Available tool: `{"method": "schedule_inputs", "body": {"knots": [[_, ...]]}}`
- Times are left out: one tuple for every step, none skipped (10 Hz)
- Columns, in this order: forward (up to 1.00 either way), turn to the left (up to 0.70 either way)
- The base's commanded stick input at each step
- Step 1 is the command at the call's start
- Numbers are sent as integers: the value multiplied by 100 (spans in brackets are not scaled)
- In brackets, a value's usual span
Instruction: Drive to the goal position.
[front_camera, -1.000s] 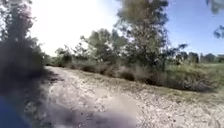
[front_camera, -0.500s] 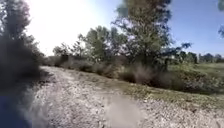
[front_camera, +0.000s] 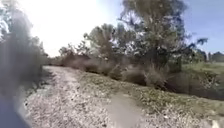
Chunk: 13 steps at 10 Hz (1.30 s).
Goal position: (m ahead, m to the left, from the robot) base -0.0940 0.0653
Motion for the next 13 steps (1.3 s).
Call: {"method": "schedule_inputs", "body": {"knots": [[0, 45], [0, 45], [0, 10], [0, 0], [0, 0], [0, 0], [0, 0], [0, 7], [0, 42], [0, 45], [0, 45], [0, 45], [0, 45]]}}
